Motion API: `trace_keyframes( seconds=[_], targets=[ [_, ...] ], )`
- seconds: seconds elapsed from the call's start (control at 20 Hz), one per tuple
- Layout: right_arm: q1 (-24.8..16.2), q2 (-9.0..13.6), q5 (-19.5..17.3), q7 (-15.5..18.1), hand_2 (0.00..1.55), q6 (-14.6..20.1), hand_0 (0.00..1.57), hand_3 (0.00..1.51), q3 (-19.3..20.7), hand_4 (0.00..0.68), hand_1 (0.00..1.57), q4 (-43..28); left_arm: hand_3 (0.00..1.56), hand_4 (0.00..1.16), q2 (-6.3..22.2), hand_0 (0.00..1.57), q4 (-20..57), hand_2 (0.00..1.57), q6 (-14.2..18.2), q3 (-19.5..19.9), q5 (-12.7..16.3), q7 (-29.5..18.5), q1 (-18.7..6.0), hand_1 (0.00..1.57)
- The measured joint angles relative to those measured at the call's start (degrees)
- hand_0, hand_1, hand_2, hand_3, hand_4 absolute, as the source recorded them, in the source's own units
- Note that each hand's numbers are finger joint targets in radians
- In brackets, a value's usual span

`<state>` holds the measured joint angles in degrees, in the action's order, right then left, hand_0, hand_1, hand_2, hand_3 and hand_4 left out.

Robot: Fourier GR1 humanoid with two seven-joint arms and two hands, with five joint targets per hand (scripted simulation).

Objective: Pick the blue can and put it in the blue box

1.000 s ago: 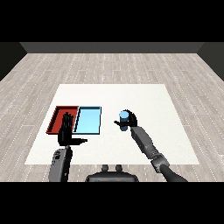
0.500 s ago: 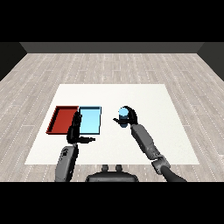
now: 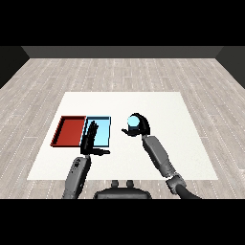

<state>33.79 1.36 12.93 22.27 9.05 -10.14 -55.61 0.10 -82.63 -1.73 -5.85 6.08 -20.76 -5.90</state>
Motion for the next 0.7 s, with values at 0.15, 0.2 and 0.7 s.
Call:
trace_keyframes(
  seconds=[0.15,0.2,0.7],
  targets=[
    [-3.53,-0.41,-1.54,-2.19,1.45,0.22,1.43,1.42,-0.69,0.661,1.43,-5.75,0.00,0.00,-0.05,0.00,0.20,0.00,0.77,-0.98,-0.15,0.76,-0.49,0.00],
    [-4.12,-0.53,-1.97,-3.08,1.45,0.15,1.43,1.42,-0.68,0.660,1.43,-7.11,0.00,0.00,-0.05,0.00,0.97,0.00,1.50,-1.63,-0.10,0.50,-0.73,0.00],
    [-5.10,-1.10,-3.07,-3.63,1.44,0.58,1.42,1.41,-2.42,0.661,1.42,-10.36,0.00,0.00,-0.09,0.00,5.83,0.00,7.79,-8.58,1.55,0.61,-5.90,0.00]
  ],
)
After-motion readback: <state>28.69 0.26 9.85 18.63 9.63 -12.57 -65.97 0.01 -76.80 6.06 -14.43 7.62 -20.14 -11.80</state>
